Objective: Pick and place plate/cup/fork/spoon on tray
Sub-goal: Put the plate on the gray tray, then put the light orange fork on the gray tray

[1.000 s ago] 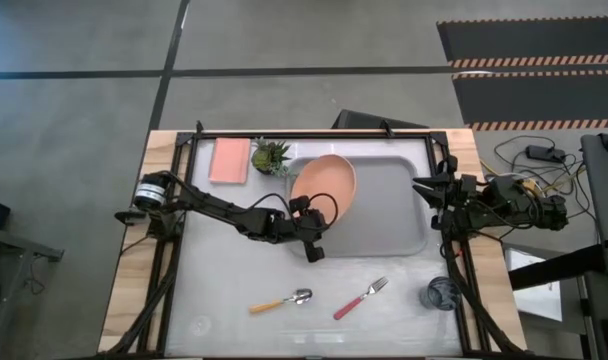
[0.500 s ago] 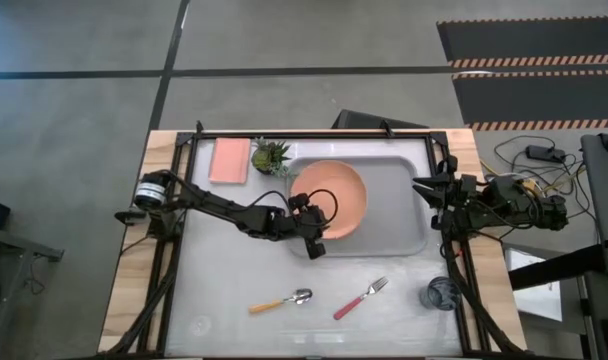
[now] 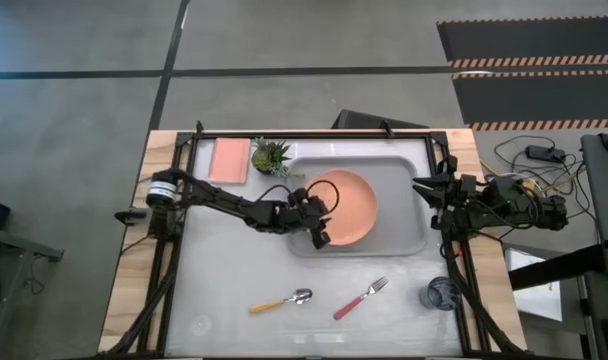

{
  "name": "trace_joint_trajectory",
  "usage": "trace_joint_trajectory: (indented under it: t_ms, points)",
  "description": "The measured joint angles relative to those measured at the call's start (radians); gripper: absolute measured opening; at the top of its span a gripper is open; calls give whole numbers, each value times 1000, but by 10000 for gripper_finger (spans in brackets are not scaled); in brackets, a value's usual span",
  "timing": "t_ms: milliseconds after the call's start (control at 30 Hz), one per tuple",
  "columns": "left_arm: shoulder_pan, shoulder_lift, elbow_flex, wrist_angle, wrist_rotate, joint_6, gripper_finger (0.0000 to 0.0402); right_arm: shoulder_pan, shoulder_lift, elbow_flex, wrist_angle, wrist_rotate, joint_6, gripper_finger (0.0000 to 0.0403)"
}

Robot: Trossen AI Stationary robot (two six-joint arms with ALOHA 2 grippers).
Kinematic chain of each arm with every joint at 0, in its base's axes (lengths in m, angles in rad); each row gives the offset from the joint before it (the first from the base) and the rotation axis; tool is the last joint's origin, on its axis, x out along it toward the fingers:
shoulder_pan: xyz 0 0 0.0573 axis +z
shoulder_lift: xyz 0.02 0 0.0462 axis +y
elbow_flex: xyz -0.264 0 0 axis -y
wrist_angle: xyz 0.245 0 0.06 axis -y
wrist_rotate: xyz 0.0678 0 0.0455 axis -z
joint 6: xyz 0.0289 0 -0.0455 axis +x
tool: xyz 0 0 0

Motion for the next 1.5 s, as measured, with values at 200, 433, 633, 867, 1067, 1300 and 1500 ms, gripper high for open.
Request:
trace_joint_trajectory:
  t_ms: [200,433,633,867,1067,1300,1500]
  points:
    - [20,79,5,49,0,-1,67,0,2,0,-1,0,0,68]
    - [47,107,2,29,0,-36,33,0,6,0,0,1,0,68]
    - [63,84,2,-54,-36,-60,10,0,6,0,-1,1,0,68]
    - [76,23,1,-215,-165,-115,0,0,6,0,-4,1,0,68]
    - [75,-35,1,-225,-178,-83,0,0,7,0,-4,1,-1,68]
    - [10,-190,-1,-219,-154,137,0,0,15,0,1,-5,50,68]
    - [-66,-327,-2,-223,-53,303,0,0,102,-2,83,-71,193,68]
